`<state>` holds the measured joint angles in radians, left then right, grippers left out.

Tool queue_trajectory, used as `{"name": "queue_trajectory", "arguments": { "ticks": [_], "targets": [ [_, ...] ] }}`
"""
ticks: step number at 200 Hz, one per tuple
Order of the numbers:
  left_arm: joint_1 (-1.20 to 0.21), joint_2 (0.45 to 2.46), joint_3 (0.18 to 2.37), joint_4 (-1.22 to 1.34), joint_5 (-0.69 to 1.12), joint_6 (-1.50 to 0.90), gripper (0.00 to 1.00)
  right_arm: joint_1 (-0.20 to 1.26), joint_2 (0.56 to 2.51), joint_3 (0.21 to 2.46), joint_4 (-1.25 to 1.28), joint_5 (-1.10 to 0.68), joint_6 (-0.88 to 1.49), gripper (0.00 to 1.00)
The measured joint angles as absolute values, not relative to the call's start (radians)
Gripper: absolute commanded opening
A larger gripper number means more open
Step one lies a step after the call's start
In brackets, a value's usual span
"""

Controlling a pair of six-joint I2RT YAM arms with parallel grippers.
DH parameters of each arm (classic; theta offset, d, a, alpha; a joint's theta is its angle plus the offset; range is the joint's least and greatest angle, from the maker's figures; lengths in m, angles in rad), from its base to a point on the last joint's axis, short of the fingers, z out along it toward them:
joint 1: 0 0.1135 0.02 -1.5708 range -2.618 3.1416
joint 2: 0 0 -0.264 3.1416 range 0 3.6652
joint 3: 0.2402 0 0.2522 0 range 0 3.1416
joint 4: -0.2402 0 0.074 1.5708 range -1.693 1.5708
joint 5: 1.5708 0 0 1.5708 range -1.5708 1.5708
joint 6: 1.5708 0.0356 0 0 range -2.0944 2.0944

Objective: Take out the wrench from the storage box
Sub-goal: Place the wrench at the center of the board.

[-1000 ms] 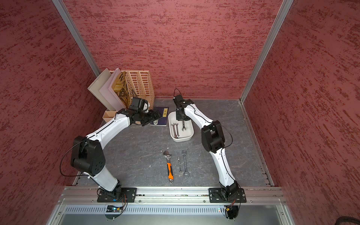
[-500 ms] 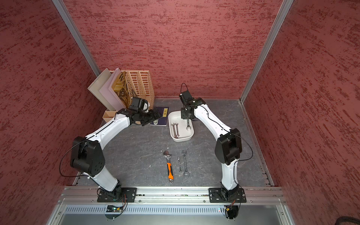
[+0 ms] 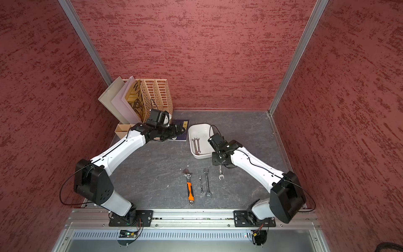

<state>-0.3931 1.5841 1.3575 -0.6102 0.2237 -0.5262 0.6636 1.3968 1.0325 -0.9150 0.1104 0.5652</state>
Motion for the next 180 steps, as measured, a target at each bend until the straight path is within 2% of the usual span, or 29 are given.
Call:
{"name": "queue_trajectory", "arguments": {
  "ticks": [55, 109, 152, 180],
  "targets": [
    [-0.396, 1.55, 1.319, -0.614, 0.196, -0.526, 1.0, 0.73, 1.437, 0.855, -0.756, 0.054, 0.645, 0.18],
    [-0.405, 1.535, 1.303, -0.614, 0.179, -0.526, 1.0, 0.737, 1.53, 0.822, -0.639, 0.027, 0.656, 0.19],
    [-0.405, 1.535, 1.296, -0.614, 0.173, -0.526, 1.0, 0.738, 1.529, 0.822, -0.622, 0.02, 0.654, 0.31],
    [-0.405, 1.53, 1.296, -0.614, 0.171, -0.526, 1.0, 0.739, 1.464, 0.84, -0.682, 0.026, 0.635, 0.35]
  ]
}}
